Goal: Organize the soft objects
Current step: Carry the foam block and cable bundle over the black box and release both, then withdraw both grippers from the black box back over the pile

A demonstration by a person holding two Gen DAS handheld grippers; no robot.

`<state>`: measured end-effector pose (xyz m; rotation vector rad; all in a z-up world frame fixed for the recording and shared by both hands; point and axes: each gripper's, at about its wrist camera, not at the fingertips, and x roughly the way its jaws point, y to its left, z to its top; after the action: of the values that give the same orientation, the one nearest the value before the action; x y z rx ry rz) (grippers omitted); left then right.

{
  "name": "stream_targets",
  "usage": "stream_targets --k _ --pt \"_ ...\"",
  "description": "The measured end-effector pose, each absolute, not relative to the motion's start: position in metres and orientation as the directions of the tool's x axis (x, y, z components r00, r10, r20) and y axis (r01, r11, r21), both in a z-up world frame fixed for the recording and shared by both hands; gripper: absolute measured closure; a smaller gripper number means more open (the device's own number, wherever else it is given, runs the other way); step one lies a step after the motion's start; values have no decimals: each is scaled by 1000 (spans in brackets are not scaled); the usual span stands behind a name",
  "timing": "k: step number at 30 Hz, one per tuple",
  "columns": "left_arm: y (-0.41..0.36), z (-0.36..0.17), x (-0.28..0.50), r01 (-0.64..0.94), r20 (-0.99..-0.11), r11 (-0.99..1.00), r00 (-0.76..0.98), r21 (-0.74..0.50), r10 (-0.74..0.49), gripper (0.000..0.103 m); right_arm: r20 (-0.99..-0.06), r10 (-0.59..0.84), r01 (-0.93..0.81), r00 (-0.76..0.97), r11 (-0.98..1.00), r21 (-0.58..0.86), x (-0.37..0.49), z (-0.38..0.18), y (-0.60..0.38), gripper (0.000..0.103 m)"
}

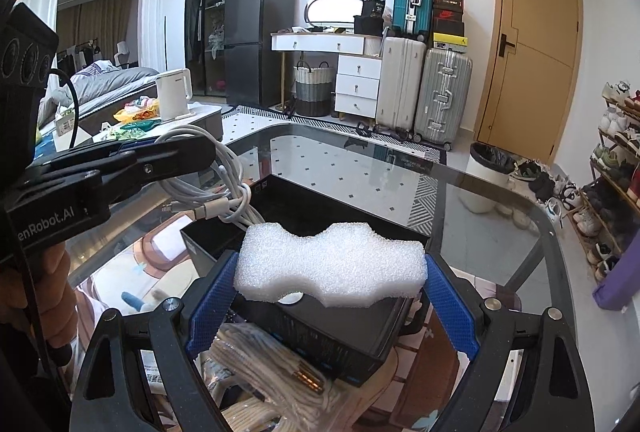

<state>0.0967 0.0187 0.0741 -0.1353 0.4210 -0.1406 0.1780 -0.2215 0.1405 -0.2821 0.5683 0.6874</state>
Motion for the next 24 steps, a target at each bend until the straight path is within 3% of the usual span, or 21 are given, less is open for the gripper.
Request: stream_targets --k 18,20,24 --pt "10 69 118 98 -452 987 880 -130 -147 88 -597 514 -677 616 733 -67 188 133 -213 9" --pt "8 69 120 95 -459 988 877 -122 -141 73 -596 511 -673 620 736 -69 186 133 -214 7" --pt "6 70 119 99 -467 988 873 -116 -142 60 -592 502 -661 630 747 -72 184 135 -220 6"
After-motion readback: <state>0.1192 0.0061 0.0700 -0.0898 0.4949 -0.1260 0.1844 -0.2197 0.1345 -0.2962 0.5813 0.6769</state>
